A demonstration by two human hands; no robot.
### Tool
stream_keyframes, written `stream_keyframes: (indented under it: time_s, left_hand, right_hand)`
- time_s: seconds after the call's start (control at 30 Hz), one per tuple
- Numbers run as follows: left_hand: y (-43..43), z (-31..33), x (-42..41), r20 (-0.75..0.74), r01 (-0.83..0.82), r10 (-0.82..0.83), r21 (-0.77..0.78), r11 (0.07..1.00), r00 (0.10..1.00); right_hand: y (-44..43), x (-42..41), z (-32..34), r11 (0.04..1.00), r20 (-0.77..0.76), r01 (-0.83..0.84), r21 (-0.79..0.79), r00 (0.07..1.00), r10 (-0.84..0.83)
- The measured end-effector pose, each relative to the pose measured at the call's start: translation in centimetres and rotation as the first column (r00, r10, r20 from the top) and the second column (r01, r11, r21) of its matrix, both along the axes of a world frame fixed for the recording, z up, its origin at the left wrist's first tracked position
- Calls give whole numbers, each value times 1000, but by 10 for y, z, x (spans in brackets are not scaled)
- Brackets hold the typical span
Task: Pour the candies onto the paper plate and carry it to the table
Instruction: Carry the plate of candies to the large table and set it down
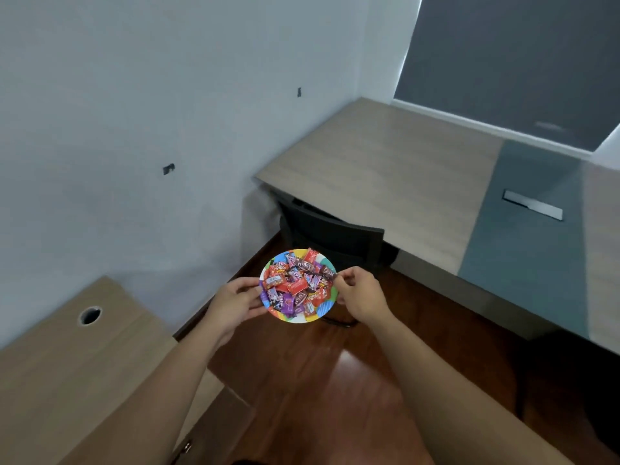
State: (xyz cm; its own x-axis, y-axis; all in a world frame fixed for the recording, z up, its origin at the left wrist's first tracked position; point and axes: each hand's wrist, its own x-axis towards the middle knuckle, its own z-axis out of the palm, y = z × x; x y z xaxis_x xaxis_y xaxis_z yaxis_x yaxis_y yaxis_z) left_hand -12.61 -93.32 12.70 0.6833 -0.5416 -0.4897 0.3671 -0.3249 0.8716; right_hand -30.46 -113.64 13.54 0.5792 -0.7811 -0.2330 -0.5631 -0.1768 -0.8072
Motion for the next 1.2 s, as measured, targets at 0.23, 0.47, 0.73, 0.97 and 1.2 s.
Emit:
stream_keyframes:
  time_s: [0.23,0.47,0.73,0.97,1.2]
  left_hand:
    - [-115,18,-48,22,221,-222,30,975,975]
    - [-222,22,-92,27,389,-390,42,920,920]
    - [-367,4,-118,2,531,-531,28,847,847]
    - [-498,-6,-123,-34,621,-620,43,783,784]
    - [-595,-12,-123,-14,684,-685,61,726,728]
  right_hand:
    - [-78,-84,-1,976,21,212,42,977,-213]
    - [-143,-151,-7,916,-1,393,73,919,-394]
    - [-249,-197,-18,843,-8,533,76,846,-534]
    - [-347,-211,-15,773,-21,620,134,782,-623]
    - [-420,-216,-18,717,-8,680,154,726,-687]
